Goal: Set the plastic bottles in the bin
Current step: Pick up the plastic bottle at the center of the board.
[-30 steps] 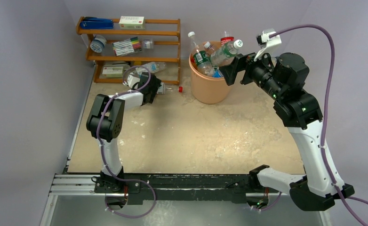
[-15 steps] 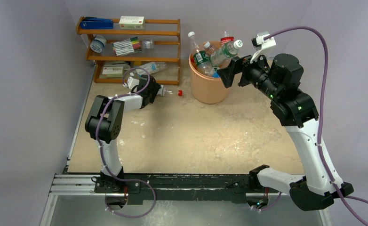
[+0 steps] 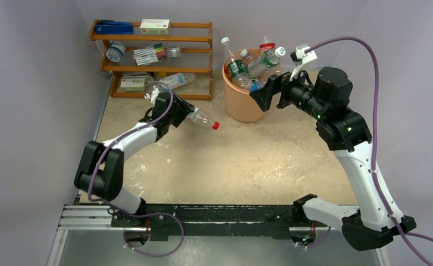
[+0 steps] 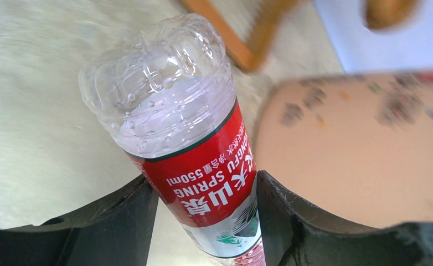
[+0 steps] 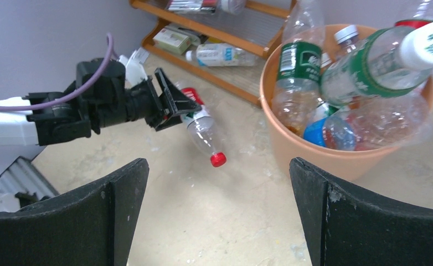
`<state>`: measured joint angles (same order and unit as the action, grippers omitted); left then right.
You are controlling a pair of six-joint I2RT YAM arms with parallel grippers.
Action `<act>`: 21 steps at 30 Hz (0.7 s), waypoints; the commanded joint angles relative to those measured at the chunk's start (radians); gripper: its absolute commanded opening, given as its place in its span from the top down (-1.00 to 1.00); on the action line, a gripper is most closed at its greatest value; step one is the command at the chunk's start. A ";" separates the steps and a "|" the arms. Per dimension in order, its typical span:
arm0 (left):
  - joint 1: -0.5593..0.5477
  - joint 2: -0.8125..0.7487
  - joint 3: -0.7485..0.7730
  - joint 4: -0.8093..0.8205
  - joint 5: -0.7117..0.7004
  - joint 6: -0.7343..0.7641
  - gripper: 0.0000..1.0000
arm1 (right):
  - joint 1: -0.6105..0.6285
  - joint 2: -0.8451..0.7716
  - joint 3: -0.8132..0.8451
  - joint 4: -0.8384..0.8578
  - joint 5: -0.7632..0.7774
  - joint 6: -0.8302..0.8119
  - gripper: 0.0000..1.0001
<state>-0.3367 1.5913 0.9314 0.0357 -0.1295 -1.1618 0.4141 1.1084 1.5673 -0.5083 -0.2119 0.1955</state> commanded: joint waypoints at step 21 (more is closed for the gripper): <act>-0.348 -0.410 -0.091 0.343 0.556 0.344 -0.21 | 0.005 -0.016 -0.217 0.148 -0.181 0.141 -0.99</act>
<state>-0.6514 1.2312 0.8482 0.2840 0.3641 -0.8974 0.4141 1.0927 1.3624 -0.4335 -0.3592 0.3141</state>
